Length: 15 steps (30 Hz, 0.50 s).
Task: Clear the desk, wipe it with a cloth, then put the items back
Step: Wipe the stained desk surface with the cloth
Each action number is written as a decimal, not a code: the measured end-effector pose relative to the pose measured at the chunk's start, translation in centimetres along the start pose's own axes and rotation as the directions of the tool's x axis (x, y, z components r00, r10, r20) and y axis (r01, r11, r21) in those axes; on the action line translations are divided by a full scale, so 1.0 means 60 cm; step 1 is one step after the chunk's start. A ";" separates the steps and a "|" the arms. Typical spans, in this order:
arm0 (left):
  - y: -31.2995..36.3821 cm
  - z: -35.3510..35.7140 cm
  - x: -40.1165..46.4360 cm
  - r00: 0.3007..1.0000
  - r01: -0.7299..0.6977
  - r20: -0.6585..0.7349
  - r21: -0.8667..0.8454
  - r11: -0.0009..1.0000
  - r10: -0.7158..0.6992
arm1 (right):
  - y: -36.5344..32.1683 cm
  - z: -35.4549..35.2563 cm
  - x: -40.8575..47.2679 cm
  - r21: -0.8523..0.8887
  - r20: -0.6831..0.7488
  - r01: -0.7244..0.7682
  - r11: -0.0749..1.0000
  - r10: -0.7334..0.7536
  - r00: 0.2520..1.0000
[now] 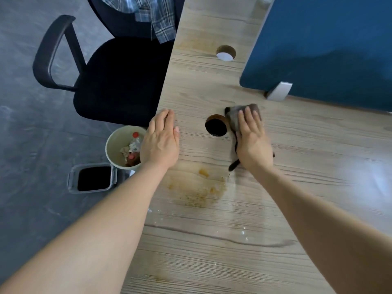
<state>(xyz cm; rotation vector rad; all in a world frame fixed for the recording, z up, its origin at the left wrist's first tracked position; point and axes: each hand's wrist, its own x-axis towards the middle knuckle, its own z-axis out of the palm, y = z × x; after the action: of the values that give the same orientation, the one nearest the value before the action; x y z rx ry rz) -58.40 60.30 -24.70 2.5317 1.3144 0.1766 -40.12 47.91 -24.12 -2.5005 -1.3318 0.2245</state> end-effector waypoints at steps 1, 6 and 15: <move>0.000 -0.001 0.000 1.000 0.001 0.000 0.002 1.000 -0.001 | -0.007 0.003 -0.015 0.001 0.043 0.078 0.997 -0.078 0.996; 0.002 -0.001 0.000 1.000 -0.003 -0.006 0.004 1.000 0.003 | 0.043 -0.017 0.009 0.058 0.095 0.157 0.986 -0.162 0.982; -0.004 -0.005 0.000 1.000 -0.023 0.004 -0.082 0.996 0.024 | -0.023 0.005 -0.071 -0.133 0.042 0.048 0.990 -0.043 0.998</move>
<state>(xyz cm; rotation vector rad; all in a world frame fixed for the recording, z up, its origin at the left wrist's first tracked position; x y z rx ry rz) -58.66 60.48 -24.50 2.4786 1.2499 0.2240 -43.70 45.15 -23.96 -2.5837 -1.4630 0.1802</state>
